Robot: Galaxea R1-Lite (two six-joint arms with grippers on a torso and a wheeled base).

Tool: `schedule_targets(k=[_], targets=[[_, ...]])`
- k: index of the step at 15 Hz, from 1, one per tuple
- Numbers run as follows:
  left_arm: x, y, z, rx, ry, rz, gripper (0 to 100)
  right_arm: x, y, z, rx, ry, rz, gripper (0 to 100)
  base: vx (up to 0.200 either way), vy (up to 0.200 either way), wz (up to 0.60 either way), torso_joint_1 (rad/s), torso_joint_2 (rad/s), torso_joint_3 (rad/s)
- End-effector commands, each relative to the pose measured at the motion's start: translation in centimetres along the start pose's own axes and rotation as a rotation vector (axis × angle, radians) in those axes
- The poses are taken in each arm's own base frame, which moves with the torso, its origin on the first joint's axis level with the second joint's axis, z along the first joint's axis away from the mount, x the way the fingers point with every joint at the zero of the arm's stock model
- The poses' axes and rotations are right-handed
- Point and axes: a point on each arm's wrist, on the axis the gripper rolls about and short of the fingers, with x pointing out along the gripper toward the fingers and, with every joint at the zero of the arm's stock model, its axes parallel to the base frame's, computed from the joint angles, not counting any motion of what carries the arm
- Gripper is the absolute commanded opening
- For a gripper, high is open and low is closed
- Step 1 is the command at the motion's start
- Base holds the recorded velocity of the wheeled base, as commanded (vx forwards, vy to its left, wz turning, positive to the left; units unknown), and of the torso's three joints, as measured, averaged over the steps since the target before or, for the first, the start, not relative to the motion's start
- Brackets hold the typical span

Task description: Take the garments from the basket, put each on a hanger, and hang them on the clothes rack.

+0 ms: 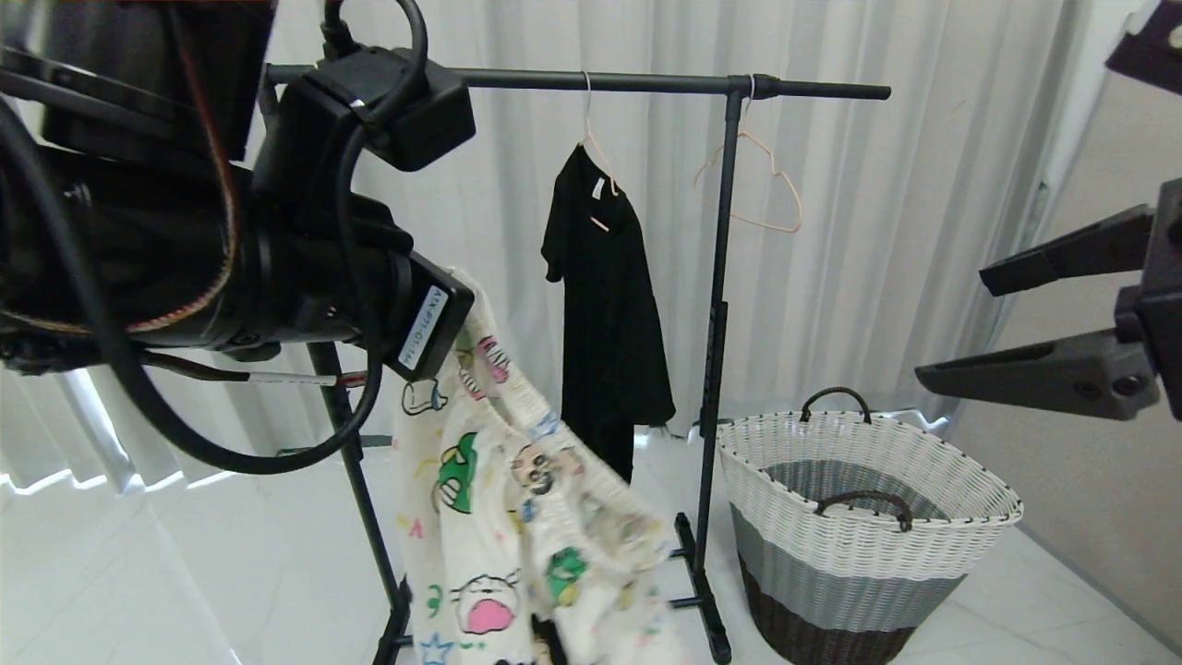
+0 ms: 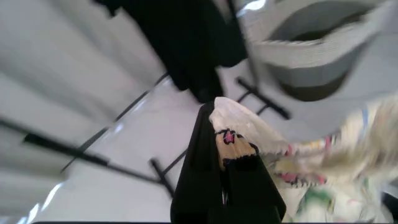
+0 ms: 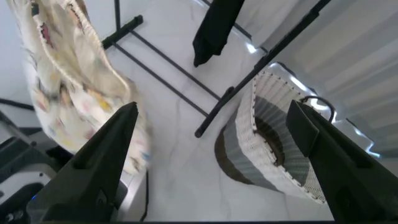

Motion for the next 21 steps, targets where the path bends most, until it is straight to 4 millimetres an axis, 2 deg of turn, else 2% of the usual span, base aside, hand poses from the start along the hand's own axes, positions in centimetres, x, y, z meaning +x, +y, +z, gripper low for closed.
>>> schedule_targets(k=[1, 3, 4, 5, 7, 10, 15, 21], targets=[[1.5, -0.5, -0.2, 0.012, 0.042, 0.000, 0, -1.4, -0.2, -1.6, 0.008, 0.003, -0.017, 100, 0.000, 0.000, 0.00, 0.000, 0.00, 0.000], [1.3, -0.1, -0.6, 0.009, 0.051, 0.014, 0, -1.5, -2.0, -3.0, 0.066, 0.065, -0.176, 100, 0.000, 0.000, 0.00, 0.000, 0.00, 0.000], [1.0, 1.1, -1.5, -0.014, 0.081, 0.069, 0, -1.6, -3.0, -3.9, 0.100, 0.116, -0.291, 100, 0.000, 0.000, 0.00, 0.000, 0.00, 0.000], [0.6, 2.6, -3.3, -0.042, 0.140, 0.146, 0, -1.9, -4.1, -5.2, 0.143, 0.184, -0.416, 100, 0.000, 0.000, 0.00, 0.000, 0.00, 0.000], [-1.0, 5.0, -6.9, -0.119, 0.224, 0.260, 0, -2.7, -5.1, -7.4, 0.223, 0.243, -0.524, 100, 0.000, 0.000, 0.00, 0.000, 0.00, 0.000], [-2.8, 6.4, -9.1, -0.185, 0.256, 0.327, 0, -3.2, -5.2, -9.2, 0.260, 0.277, -0.583, 100, 0.000, 0.000, 0.00, 0.000, 0.00, 0.000], [-3.1, 6.9, -9.5, -0.202, 0.264, 0.352, 0, -2.8, -5.9, -8.7, 0.275, 0.191, -0.575, 100, 0.000, 0.000, 0.00, 0.000, 0.00, 0.000], [-3.2, 6.8, -9.5, -0.202, 0.260, 0.352, 0, -2.8, -5.9, -8.6, 0.273, 0.174, -0.558, 100, 0.000, 0.000, 0.00, 0.000, 0.00, 0.000]])
